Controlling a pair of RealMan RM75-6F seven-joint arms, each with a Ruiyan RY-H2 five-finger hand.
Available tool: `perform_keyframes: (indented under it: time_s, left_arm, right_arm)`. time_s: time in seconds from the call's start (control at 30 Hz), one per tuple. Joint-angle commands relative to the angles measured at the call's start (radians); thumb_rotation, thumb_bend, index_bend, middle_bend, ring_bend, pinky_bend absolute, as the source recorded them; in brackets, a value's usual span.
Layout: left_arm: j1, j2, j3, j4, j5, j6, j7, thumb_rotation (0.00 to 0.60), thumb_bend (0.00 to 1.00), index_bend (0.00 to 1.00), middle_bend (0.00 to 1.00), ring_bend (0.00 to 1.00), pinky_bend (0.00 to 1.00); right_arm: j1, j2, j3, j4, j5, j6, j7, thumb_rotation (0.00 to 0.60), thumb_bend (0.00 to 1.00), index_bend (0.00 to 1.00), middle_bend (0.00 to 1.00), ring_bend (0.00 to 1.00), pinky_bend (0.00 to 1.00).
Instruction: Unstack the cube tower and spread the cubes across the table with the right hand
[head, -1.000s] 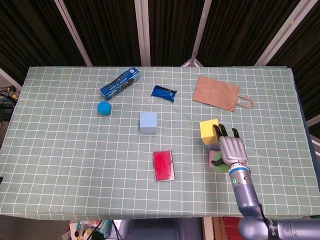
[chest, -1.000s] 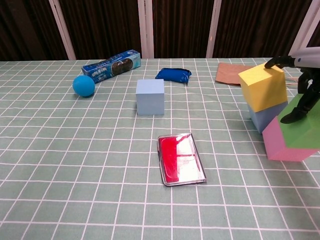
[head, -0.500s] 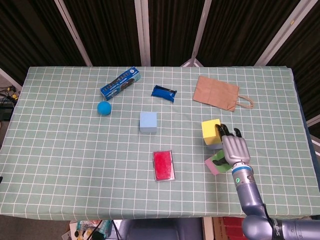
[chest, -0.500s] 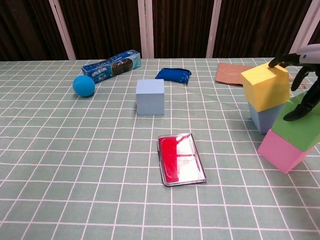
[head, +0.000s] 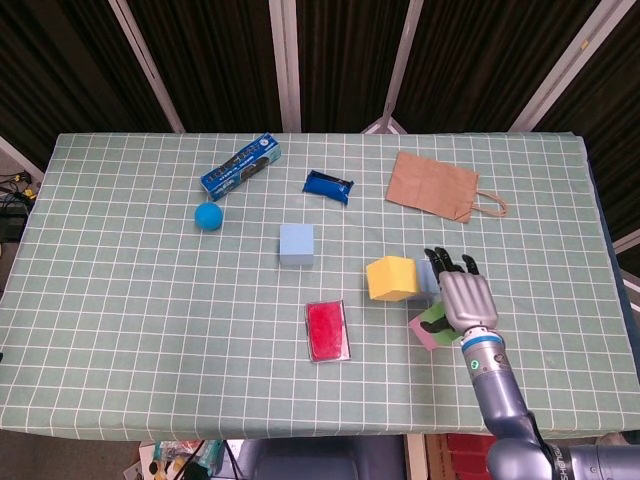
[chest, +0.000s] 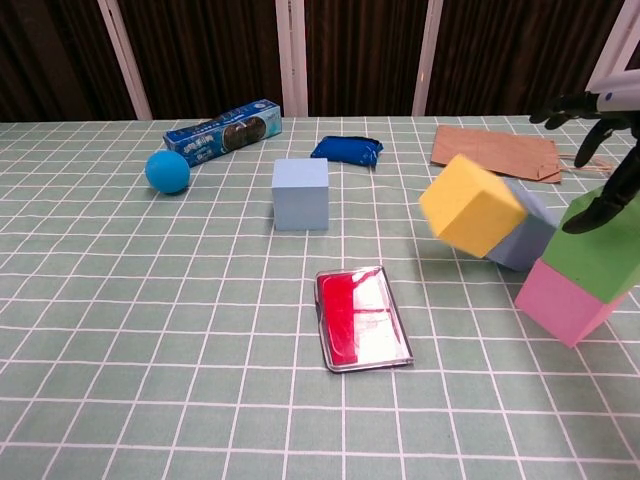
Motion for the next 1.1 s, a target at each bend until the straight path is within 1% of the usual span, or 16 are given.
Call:
perform_keyframes:
  time_s: [0.03,0.2,0.33,0.43,0.67,0.97,1.1]
  left_arm:
    - [0.000,-0.001,0.000,0.000,0.000,0.000,0.002,0.600,0.32,0.10,0.00,0.00,0.01]
    - [-0.001,-0.004,0.000,-0.001,-0.001,0.000,0.011,0.600,0.32,0.10,0.00,0.00,0.01]
    - [-0.001,-0.006,-0.002,-0.002,-0.004,0.000,0.014,0.600,0.32,0.10,0.00,0.00,0.01]
    - [-0.001,-0.006,-0.002,-0.001,-0.006,-0.001,0.015,0.600,0.32,0.10,0.00,0.00,0.01]
    - [-0.001,-0.006,0.000,-0.005,-0.004,-0.003,0.020,0.600,0.32,0.10,0.00,0.00,0.01]
    - [0.000,-0.001,-0.003,-0.004,-0.008,-0.002,0.010,0.600,0.32,0.10,0.00,0.00,0.01]
    - [0.000,-0.002,-0.003,-0.003,-0.007,0.000,0.008,0.600,0.32,0.10,0.00,0.00,0.01]
  right_arm:
    - [0.005,0.003,0.000,0.006,0.021,-0.001,-0.006,0.600,0.13,0.00,0.08,0.24,0.00]
    - [0.010,-0.006,0.002,0.024,0.036,0.023,-0.018,0.600,0.13,0.00,0.08,0.24,0.00]
    - [0.017,-0.020,0.001,0.038,0.051,0.084,-0.057,0.600,0.13,0.00,0.08,0.24,0.00]
    - [0.019,-0.023,0.008,0.026,0.086,0.109,-0.076,0.600,0.13,0.00,0.08,0.24,0.00]
    - [0.029,-0.018,0.021,-0.001,0.168,0.116,-0.111,0.600,0.13,0.00,0.08,0.24,0.00]
    - [0.045,-0.042,0.024,0.011,0.223,0.129,-0.140,0.600,0.13,0.00,0.08,0.24,0.00]
    - [0.045,-0.042,0.026,0.007,0.228,0.127,-0.141,0.600,0.13,0.00,0.08,0.30,0.00]
